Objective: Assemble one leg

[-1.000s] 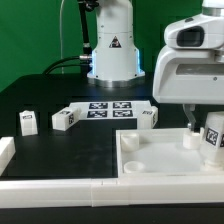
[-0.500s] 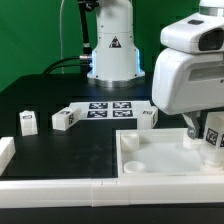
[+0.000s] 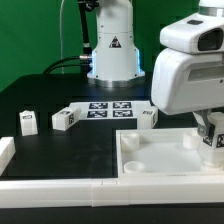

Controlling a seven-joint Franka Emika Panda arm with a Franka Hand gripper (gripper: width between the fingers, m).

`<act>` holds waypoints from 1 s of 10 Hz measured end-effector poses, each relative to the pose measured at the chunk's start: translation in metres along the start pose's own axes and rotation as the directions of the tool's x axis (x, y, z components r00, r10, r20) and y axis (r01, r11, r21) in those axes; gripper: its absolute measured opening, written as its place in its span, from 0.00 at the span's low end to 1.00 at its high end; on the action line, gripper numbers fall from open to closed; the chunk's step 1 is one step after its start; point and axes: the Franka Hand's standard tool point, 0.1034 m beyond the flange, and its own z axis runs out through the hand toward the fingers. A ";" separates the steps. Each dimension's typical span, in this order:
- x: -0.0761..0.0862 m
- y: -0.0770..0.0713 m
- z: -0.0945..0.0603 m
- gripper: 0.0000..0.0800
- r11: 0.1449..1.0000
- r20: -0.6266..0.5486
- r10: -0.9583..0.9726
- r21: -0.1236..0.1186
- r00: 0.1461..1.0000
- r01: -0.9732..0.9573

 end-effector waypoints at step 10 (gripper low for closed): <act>-0.002 -0.005 0.000 0.36 0.436 -0.059 0.898 -0.006 0.435 -0.900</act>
Offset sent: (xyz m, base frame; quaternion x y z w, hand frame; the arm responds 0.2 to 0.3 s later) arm -0.0195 -0.0060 -0.0004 -0.0514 0.0281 0.3382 0.9393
